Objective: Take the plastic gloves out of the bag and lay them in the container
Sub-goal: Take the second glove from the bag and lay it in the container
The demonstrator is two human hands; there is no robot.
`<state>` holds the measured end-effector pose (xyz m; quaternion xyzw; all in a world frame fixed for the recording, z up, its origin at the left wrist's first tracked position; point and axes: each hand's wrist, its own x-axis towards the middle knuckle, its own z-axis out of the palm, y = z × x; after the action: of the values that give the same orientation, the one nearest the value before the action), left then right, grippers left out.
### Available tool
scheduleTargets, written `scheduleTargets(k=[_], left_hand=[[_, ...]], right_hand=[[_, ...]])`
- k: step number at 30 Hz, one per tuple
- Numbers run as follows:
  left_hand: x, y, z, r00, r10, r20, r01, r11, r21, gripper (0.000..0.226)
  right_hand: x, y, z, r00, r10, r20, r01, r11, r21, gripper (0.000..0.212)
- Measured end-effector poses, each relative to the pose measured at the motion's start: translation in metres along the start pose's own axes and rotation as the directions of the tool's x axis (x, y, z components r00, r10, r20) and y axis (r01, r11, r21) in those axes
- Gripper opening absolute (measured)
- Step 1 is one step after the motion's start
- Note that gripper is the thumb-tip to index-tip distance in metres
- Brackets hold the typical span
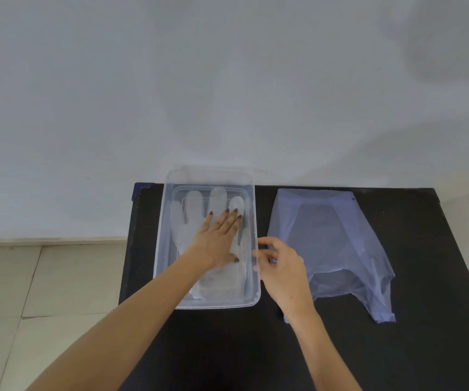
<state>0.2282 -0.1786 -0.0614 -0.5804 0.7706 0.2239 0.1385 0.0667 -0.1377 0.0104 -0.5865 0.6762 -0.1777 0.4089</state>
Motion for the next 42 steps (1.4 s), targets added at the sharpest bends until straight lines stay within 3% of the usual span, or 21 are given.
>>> scheduleTargets(k=[4,8,15,19,23,28,38,42], left_hand=[[0.002,-0.004,-0.001,0.999,0.013,-0.039,-0.014,1.000,-0.015,0.098],[0.003,-0.018,-0.004,0.990,-0.068,-0.126,0.060,0.996,-0.064,0.091],[0.010,-0.041,-0.006,0.992,-0.116,-0.040,0.112,0.989,-0.092,0.091],[0.006,-0.040,-0.008,0.988,-0.126,-0.084,0.118,0.988,-0.096,0.092],[-0.012,-0.030,0.003,0.990,-0.058,-0.128,0.053,0.998,-0.042,0.088],[-0.023,-0.025,0.016,0.997,0.001,-0.081,0.004,0.998,0.057,0.079],[-0.026,-0.023,0.015,0.997,-0.038,-0.071,0.037,0.999,-0.011,0.090],[-0.045,-0.019,0.017,0.992,-0.119,-0.037,0.115,0.989,-0.093,0.098]], right_hand=[[0.001,0.001,-0.001,1.000,-0.014,0.007,0.014,1.000,0.000,0.019],[0.001,0.004,-0.001,1.000,-0.010,0.005,0.010,1.000,0.022,0.020],[0.001,0.005,0.000,1.000,-0.010,-0.003,0.010,1.000,0.028,0.021],[0.001,0.006,0.000,1.000,-0.008,0.001,0.007,1.000,0.020,0.021],[0.001,0.006,0.000,1.000,-0.016,-0.002,0.016,1.000,0.026,0.020],[0.001,0.005,0.000,1.000,-0.023,-0.010,0.023,0.999,0.026,0.019],[0.000,0.005,0.001,0.999,-0.030,-0.019,0.030,0.999,0.012,0.022],[-0.001,0.005,0.001,1.000,-0.022,-0.018,0.023,0.999,0.030,0.021]])
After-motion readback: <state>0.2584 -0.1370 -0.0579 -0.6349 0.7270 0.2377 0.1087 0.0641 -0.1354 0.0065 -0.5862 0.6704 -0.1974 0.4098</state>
